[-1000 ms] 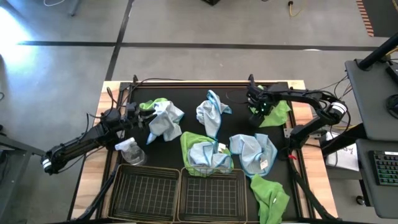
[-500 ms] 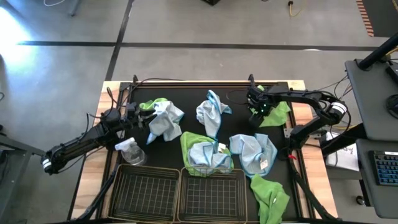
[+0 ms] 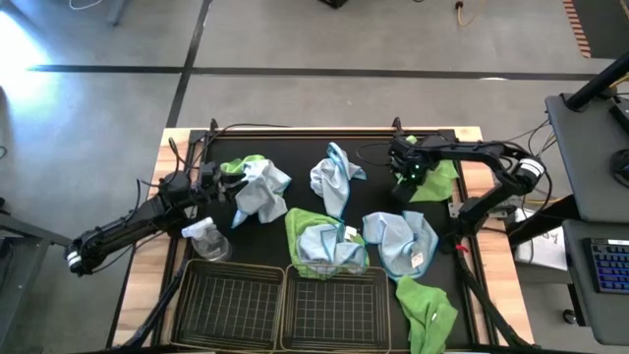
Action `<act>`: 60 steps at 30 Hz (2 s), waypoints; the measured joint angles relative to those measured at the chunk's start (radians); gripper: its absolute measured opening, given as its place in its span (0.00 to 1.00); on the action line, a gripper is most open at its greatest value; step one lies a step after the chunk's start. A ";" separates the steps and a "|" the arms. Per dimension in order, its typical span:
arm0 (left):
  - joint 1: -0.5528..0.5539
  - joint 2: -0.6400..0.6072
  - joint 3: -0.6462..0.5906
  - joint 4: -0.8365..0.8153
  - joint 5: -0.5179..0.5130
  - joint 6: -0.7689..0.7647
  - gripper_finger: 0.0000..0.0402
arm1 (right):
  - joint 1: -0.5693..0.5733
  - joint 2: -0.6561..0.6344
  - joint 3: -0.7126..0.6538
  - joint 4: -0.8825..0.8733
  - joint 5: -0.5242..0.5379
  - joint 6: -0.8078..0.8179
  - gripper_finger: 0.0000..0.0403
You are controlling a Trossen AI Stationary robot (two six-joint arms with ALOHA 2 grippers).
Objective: Sort microfiber towel by color & place in baskets
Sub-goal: Put the top right green towel into the right wire basket
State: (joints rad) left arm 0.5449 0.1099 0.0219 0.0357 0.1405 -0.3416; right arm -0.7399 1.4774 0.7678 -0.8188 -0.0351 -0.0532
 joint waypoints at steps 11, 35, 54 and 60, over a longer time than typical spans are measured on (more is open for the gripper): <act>0.000 0.000 0.000 0.000 0.000 0.000 0.35 | 0.000 0.022 0.008 -0.002 -0.043 0.000 0.03; 0.000 0.000 0.000 0.000 0.000 -0.045 0.35 | 0.002 -0.325 0.254 -0.012 -0.052 0.087 0.02; 0.000 0.000 0.000 0.001 0.000 -0.045 0.35 | 0.136 -0.495 0.463 0.085 -0.153 0.187 0.02; 0.000 0.000 0.000 0.001 0.000 -0.045 0.35 | 0.269 -0.492 0.462 0.144 -0.233 0.211 0.02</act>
State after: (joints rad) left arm 0.5446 0.1101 0.0219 0.0364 0.1402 -0.3870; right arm -0.4713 0.9856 1.2302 -0.6751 -0.2683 0.1581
